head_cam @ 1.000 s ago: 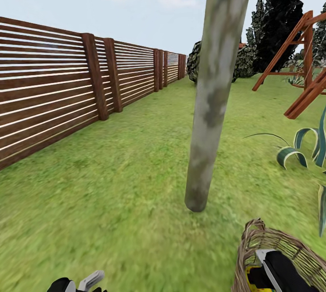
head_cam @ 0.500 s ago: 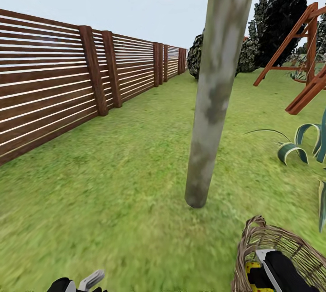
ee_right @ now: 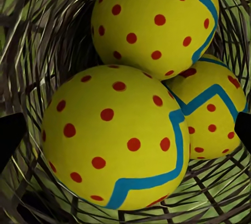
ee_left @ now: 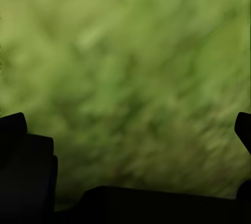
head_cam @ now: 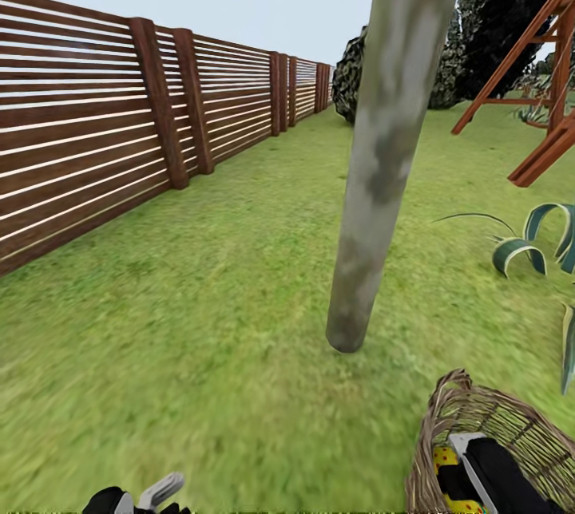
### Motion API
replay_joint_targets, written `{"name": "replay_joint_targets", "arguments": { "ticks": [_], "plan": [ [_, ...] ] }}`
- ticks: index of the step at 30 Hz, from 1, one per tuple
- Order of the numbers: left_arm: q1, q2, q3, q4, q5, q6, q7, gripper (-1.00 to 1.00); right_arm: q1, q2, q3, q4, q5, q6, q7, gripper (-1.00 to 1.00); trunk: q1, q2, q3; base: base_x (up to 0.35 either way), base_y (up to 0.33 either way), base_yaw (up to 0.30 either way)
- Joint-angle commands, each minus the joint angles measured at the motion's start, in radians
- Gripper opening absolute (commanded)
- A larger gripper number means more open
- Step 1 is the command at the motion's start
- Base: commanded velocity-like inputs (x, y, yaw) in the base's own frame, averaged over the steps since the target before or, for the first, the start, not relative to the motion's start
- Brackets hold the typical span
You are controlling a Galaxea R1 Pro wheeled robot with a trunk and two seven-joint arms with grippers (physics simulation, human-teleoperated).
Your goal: Take the three Easter eggs out of the wicker basket on the lawn in the garden, then place them on the lawn next to a single tree (choose any tree) so that all three eggs are next to the same tree and none are left in the basket.
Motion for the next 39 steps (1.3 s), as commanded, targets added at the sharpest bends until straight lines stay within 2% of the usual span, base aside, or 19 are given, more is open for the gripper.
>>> {"name": "replay_joint_targets", "arguments": {
  "ticks": [1,7,31,39],
  "plan": [
    [0.000,0.000,0.003,-0.002,-0.004,0.005,-0.006,1.00,0.000,0.000,-0.001,-0.003,0.003,0.004,0.005,1.00,0.000,-0.001,-0.005,0.000,0.000,0.000],
    [0.000,0.007,0.005,-0.006,-0.003,0.008,-0.010,1.00,0.000,0.001,0.000,-0.006,0.003,0.005,0.005,1.00,0.003,-0.002,-0.028,0.000,0.000,0.000],
    [0.000,0.001,0.003,-0.001,-0.004,0.007,-0.004,1.00,0.000,0.003,0.001,0.006,0.012,0.003,0.004,1.00,0.003,-0.002,-0.028,0.000,0.000,0.000],
    [0.000,0.002,0.002,-0.001,-0.004,0.007,-0.005,1.00,0.000,0.004,0.002,0.006,0.015,0.005,0.003,1.00,0.006,-0.004,-0.059,0.000,0.000,0.000]
  ]
}}
